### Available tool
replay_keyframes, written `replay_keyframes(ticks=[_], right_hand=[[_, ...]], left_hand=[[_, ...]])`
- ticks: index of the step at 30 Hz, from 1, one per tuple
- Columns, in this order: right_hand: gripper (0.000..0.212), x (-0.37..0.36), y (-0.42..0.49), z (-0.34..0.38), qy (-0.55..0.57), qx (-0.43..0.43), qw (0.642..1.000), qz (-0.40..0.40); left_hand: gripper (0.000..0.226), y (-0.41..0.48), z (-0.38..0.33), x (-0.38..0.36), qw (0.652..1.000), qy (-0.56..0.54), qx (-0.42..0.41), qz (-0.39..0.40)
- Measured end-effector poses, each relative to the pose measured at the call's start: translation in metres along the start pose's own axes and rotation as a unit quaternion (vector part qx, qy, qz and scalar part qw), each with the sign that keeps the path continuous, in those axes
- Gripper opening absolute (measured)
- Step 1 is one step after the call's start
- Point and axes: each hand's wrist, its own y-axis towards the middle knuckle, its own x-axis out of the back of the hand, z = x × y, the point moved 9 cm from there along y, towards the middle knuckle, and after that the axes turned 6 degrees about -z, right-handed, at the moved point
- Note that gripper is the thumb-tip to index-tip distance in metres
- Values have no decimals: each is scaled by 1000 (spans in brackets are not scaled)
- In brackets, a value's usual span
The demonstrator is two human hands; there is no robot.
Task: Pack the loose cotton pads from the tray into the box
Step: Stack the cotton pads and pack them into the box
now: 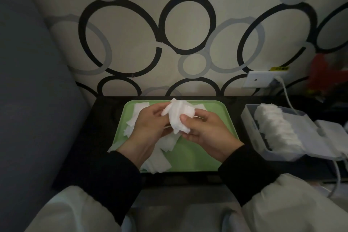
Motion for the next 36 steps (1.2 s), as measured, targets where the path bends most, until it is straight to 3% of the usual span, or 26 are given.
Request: replay_keyframes(ticks=[4, 10, 14, 18, 23, 28, 36], right_hand=[[30, 6, 3, -1, -40, -7, 999, 0], [27, 26, 7, 0, -30, -14, 999, -21], [24, 43, 9, 0, -45, -17, 997, -66], [21, 48, 10, 1, -71, -1, 993, -92], [18, 40, 6, 5, -132, 14, 989, -70], [22, 31, 3, 6, -160, 20, 986, -39], [7, 21, -1, 4, -146, 9, 989, 11]], left_hand=[[21, 3, -1, 3, 1000, -4, 0, 4], [12, 8, -7, 23, 997, -52, -18, -59], [14, 5, -8, 26, 996, -80, 0, -50], [17, -3, -16, 11, 999, -18, -21, 20], [16, -10, -18, -6, 992, 81, -66, 68], [22, -6, -17, -9, 983, 136, -114, 49], [23, -6, -20, -9, 973, 170, -155, 31]])
